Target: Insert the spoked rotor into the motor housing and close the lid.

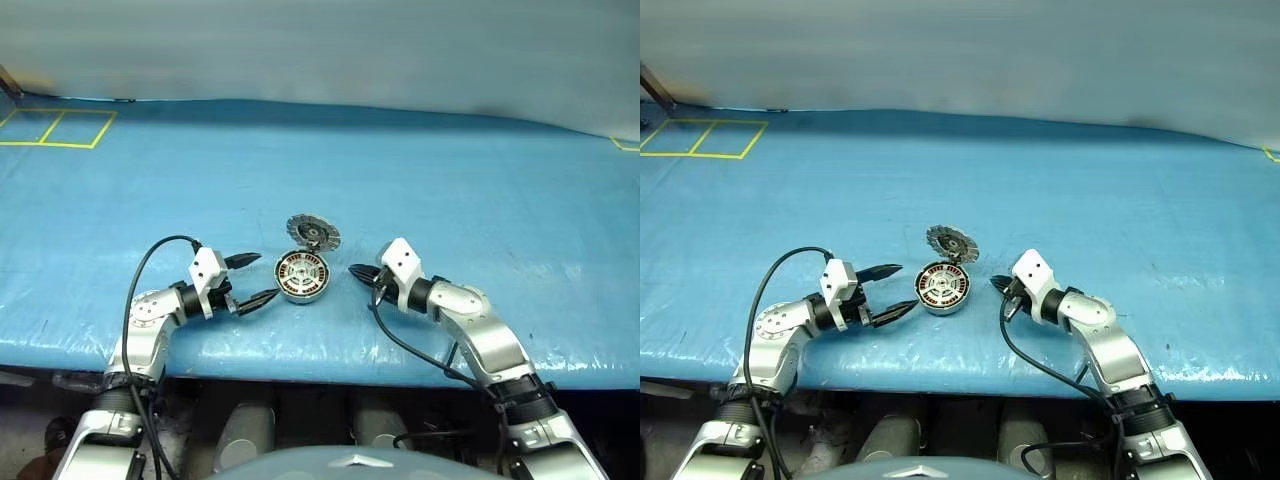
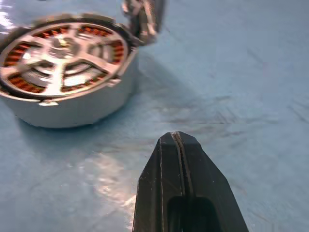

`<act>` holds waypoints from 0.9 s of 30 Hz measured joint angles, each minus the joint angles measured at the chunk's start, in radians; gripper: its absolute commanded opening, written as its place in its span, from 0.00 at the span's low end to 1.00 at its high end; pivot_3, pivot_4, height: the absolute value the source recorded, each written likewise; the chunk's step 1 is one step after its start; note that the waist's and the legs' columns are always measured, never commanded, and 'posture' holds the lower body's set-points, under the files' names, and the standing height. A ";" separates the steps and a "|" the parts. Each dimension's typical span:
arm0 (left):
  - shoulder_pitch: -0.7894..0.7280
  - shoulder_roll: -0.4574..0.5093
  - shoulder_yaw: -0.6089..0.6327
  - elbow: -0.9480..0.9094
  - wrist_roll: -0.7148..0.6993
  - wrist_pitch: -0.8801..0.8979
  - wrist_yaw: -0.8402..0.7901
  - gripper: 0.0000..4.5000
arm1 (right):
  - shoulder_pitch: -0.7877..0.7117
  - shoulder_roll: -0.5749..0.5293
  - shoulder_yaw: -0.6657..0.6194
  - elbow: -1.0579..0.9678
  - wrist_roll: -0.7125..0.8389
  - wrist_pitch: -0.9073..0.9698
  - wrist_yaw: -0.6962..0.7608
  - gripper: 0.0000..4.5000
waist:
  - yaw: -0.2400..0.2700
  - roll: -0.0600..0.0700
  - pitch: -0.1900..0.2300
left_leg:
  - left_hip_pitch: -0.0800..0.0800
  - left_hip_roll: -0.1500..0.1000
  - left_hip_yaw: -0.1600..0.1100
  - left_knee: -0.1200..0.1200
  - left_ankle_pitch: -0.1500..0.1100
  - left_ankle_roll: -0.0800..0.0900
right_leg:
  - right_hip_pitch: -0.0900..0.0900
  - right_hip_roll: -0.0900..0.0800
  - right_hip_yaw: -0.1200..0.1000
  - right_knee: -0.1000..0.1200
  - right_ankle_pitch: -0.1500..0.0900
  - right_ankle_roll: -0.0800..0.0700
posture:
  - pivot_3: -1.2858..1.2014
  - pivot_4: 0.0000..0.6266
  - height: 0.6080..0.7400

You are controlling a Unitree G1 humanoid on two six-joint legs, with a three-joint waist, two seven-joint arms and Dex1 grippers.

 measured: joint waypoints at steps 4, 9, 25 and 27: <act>0.002 0.000 0.005 0.000 -0.001 -0.001 0.003 1.00 | -0.138 0.090 -0.026 0.156 -0.017 -0.084 -0.076 0.00 | 0.002 0.000 0.000 | 0.000 0.000 0.000 0.000 0.000 0.000 | 0.000 0.000 0.000 0.000 0.001 0.001 | 0.52 0.24 1.00; 0.005 -0.001 0.010 -0.002 -0.001 -0.001 0.005 1.00 | -0.280 0.130 -0.022 0.320 -0.034 -0.153 -0.060 0.00 | 0.003 0.000 0.000 | 0.000 -0.001 -0.001 -0.004 0.000 0.000 | 0.000 0.000 0.000 -0.001 0.003 0.005 | 0.52 0.24 1.00; 0.037 0.011 0.011 -0.036 0.000 0.019 0.024 1.00 | -0.300 0.135 -0.049 0.159 0.244 -0.022 0.335 0.00 | -0.004 0.001 0.001 | 0.002 0.000 -0.001 -0.006 0.000 0.000 | -0.001 0.001 0.000 -0.001 0.003 0.005 | 0.52 0.24 1.00; 0.037 0.012 0.011 -0.037 0.000 0.020 0.024 1.00 | -0.273 0.124 -0.016 0.119 0.241 -0.008 0.354 0.00 | -0.005 0.001 0.001 | 0.002 0.000 -0.001 -0.006 0.000 0.000 | -0.001 0.001 0.000 -0.001 0.003 0.005 | 0.52 0.24 1.00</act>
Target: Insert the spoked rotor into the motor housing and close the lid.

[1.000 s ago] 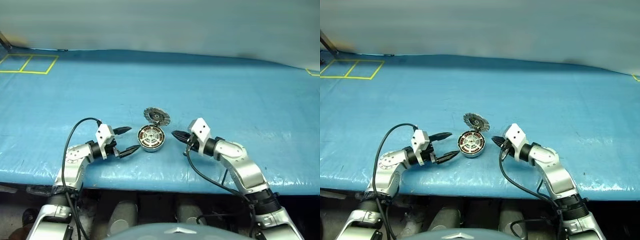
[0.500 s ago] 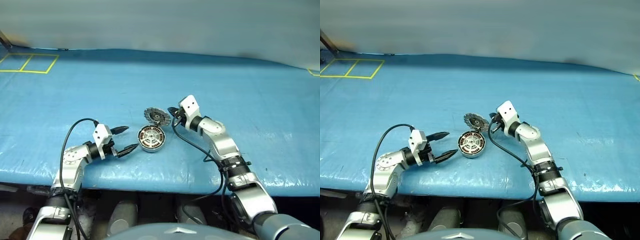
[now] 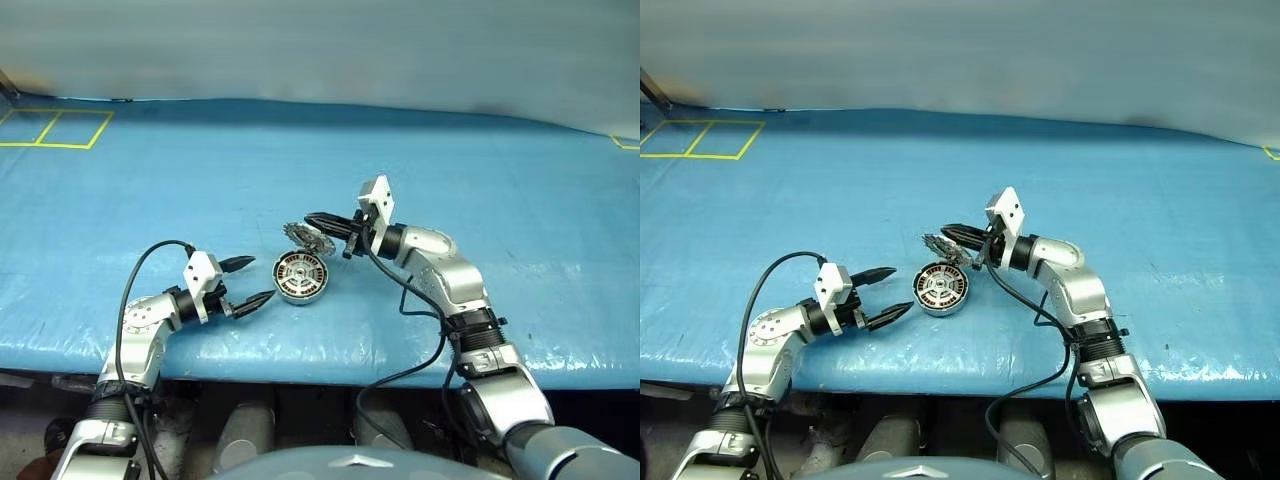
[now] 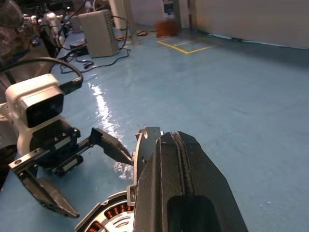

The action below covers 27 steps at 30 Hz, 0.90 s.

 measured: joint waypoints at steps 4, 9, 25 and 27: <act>0.000 0.000 0.000 0.000 0.000 0.000 0.000 1.00 | 0.039 -0.007 0.063 -0.030 -0.033 0.008 0.008 0.00 | 0.000 0.000 0.000 | 0.000 0.000 0.000 0.000 0.000 0.000 | 0.000 0.000 0.000 0.000 0.000 0.000 | 0.52 0.24 1.00; 0.002 0.003 0.000 0.000 0.000 0.001 0.001 1.00 | 0.097 -0.024 0.110 -0.058 -0.065 0.008 0.005 0.00 | 0.005 0.000 0.000 | 0.000 0.000 0.000 0.001 0.000 0.000 | 0.000 0.000 0.000 0.000 0.000 0.000 | 0.52 0.24 1.00; 0.016 0.008 0.003 -0.005 -0.021 0.002 0.017 1.00 | 0.176 -0.021 0.165 -0.083 -0.157 -0.083 -0.047 0.00 | 0.005 0.000 0.000 | 0.002 0.000 0.000 0.001 0.000 0.000 | 0.002 0.000 0.000 0.000 0.000 0.000 | 0.52 0.24 1.00; 0.018 0.009 0.003 -0.005 -0.024 0.002 0.020 1.00 | 0.179 -0.020 0.165 -0.085 -0.157 -0.084 -0.048 0.00 | 0.005 0.000 0.000 | 0.002 0.000 0.000 0.001 0.000 0.000 | 0.002 0.000 0.000 0.000 -0.001 -0.001 | 0.52 0.24 1.00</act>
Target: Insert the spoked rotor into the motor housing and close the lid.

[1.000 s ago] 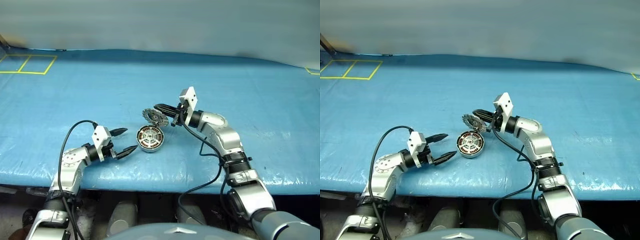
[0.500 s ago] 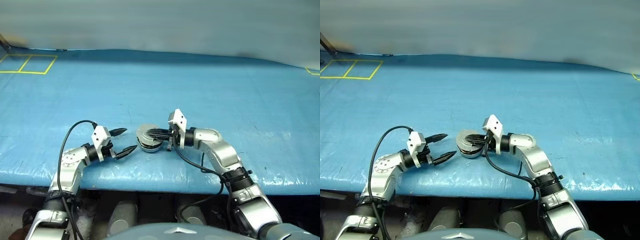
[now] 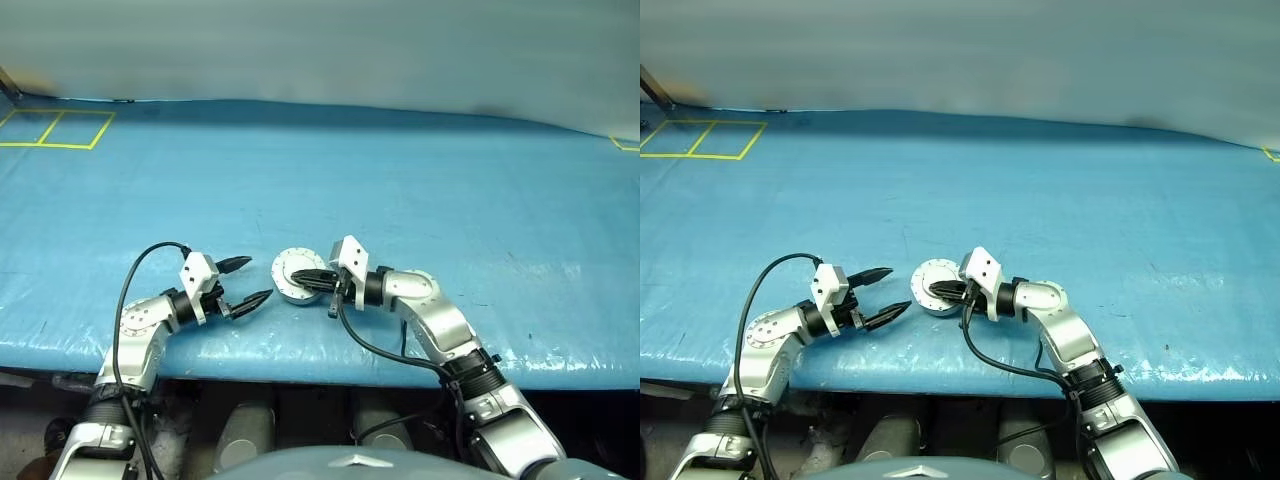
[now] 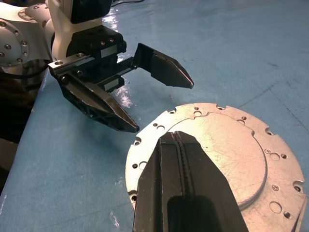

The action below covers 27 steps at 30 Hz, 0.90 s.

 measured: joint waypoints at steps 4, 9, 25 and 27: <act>0.004 0.001 0.000 0.000 -0.003 0.000 0.002 1.00 | 0.008 0.007 -0.008 0.000 0.001 -0.016 -0.012 0.04 | 0.000 0.000 0.000 | 0.000 0.000 0.000 0.000 0.000 0.000 | 0.000 0.000 0.000 0.000 0.000 0.000 | 0.52 0.24 1.00; 0.004 0.001 0.000 0.000 -0.003 0.000 0.002 1.00 | 0.020 0.006 -0.019 -0.012 0.026 -0.012 -0.019 0.35 | 0.001 0.000 0.000 | -0.001 0.000 0.000 0.000 0.000 0.000 | 0.000 0.000 0.000 0.000 0.000 0.000 | 0.52 0.24 1.00; 0.006 0.000 -0.001 0.000 -0.003 -0.001 0.004 1.00 | 0.000 0.052 -0.018 0.021 -0.052 -0.053 -0.139 0.86 | 0.001 0.000 0.000 | -0.001 0.000 0.000 0.000 0.000 0.000 | -0.001 0.000 0.000 0.000 0.001 0.001 | 0.52 0.24 1.00; 0.008 0.000 -0.001 0.000 -0.003 -0.001 0.005 1.00 | -0.002 0.058 -0.016 0.042 -0.057 -0.053 -0.143 0.86 | 0.001 0.000 0.000 | -0.001 0.000 0.000 0.000 0.000 0.000 | -0.001 0.000 0.000 0.000 0.001 0.001 | 0.52 0.24 1.00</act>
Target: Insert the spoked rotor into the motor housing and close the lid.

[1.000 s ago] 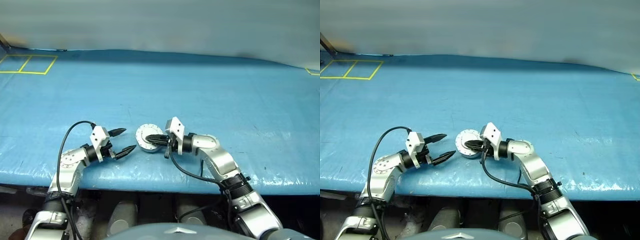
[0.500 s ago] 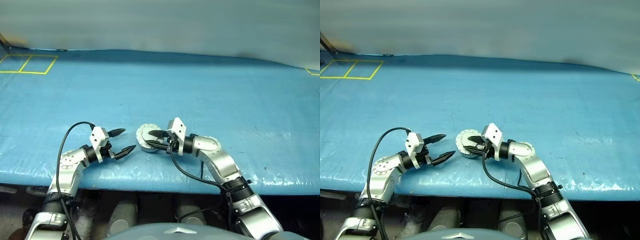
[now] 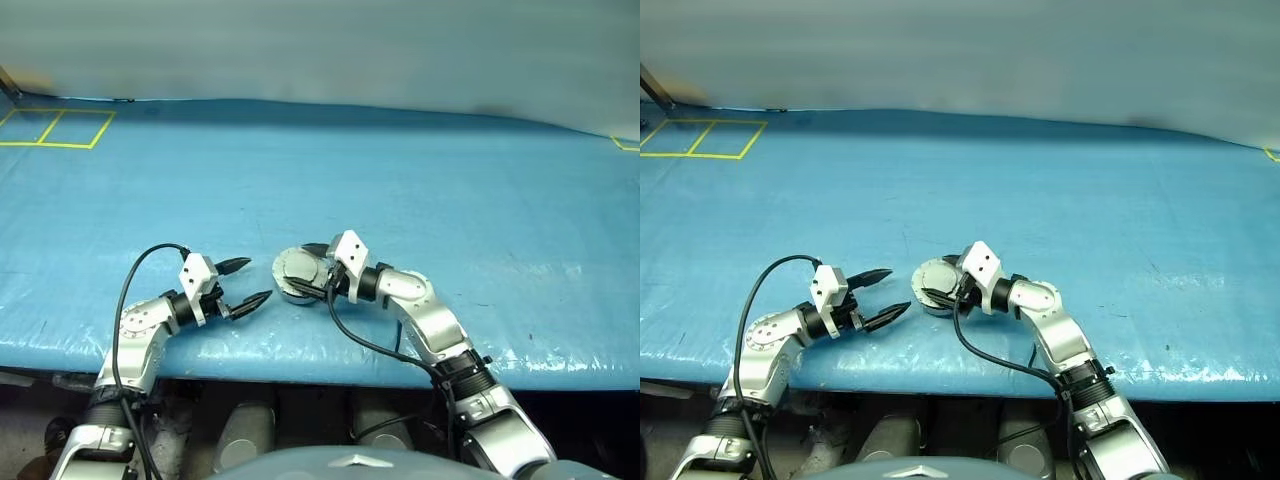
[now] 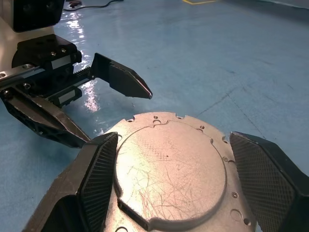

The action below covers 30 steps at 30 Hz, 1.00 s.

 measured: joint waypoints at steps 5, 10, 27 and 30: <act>0.006 0.000 0.000 0.000 0.000 -0.001 0.005 1.00 | 0.001 -0.001 0.001 0.003 -0.003 0.002 0.002 0.86 | 0.000 0.000 0.000 | 0.000 0.000 0.000 0.000 0.000 0.000 | 0.000 0.000 0.000 0.000 0.000 0.000 | 0.52 0.24 1.00; 0.010 0.000 0.000 0.000 0.000 -0.002 0.017 1.00 | 0.001 -0.001 0.001 0.004 -0.004 0.004 0.000 0.77 | 0.000 0.000 0.000 | 0.000 0.000 0.000 0.000 0.000 0.000 | 0.000 0.000 0.000 0.000 0.000 0.000 | 0.52 0.24 1.00; 0.013 0.000 0.000 0.000 0.000 -0.003 0.026 1.00 | 0.000 -0.031 -0.001 -0.019 0.005 0.023 0.045 0.67 | 0.001 0.000 0.000 | 0.000 0.000 0.000 0.000 0.000 0.000 | 0.000 0.000 0.000 0.000 0.000 0.000 | 0.52 0.24 1.00; 0.013 0.000 0.000 0.000 0.000 -0.003 0.027 1.00 | 0.000 -0.039 -0.001 -0.026 0.006 0.029 0.055 0.67 | 0.001 0.000 0.000 | 0.000 0.000 0.000 0.000 0.000 0.000 | 0.000 0.000 0.000 0.000 0.000 0.000 | 0.52 0.24 1.00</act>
